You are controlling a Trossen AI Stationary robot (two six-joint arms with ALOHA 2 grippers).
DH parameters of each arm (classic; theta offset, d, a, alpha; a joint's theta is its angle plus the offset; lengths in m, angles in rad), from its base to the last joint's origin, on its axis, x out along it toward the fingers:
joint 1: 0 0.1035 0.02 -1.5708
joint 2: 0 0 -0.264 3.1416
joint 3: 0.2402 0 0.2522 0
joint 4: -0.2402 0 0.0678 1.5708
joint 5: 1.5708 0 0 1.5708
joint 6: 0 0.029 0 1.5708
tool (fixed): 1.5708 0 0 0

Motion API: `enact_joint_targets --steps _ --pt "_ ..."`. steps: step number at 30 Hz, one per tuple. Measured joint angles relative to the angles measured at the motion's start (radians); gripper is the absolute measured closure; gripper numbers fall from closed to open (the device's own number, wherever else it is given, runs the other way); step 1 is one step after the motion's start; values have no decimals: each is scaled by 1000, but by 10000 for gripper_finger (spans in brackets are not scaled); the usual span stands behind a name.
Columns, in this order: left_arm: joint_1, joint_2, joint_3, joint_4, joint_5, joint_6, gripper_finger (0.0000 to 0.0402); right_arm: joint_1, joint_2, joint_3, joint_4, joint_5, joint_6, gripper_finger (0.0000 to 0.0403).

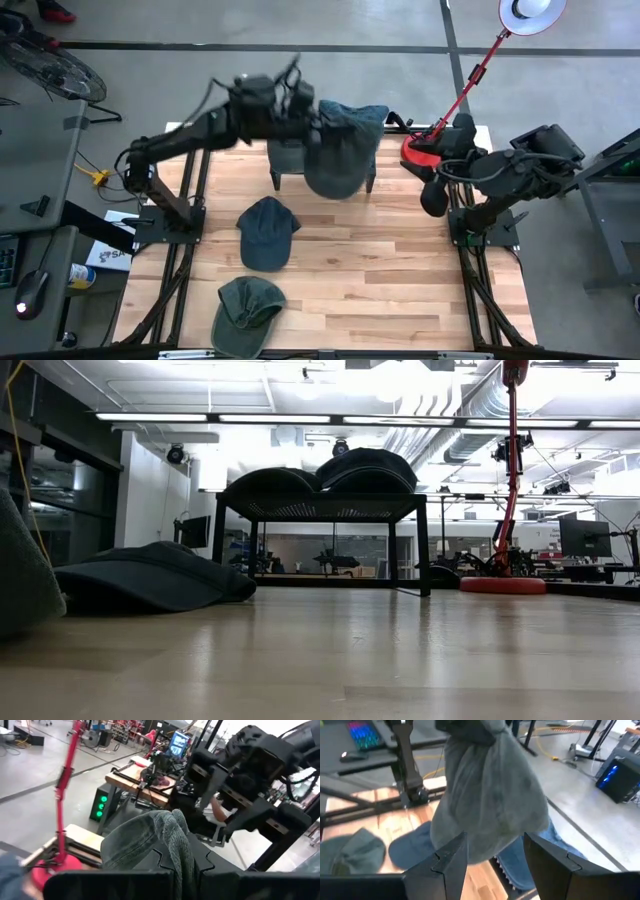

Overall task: Pick & Place hat
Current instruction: Stack the top dark green cap on top of the other dark green cap on the shelf

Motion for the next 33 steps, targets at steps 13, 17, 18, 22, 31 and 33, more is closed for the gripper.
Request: enact_joint_targets --steps 13,17,18,22,31,33 --pt "-157 -144 -320 278 -326 -72 401 0 -20 0 -40 -95 -5 219" --pt "-171 -207 -455 355 -366 -99 401 0 -21 0 -49 -101 -10 219" --pt "-169 -226 -490 369 -369 -110 401 0 -21 0 -49 -102 -10 219" --pt "-135 -300 -588 382 -398 -134 401 0 -21 0 -49 -103 -23 219" --pt "37 -420 -665 389 -195 -192 401 0 -21 0 -47 -73 -25 219" --pt "82 -429 -679 386 -126 -209 401 0 -21 0 -47 -54 -25 219"
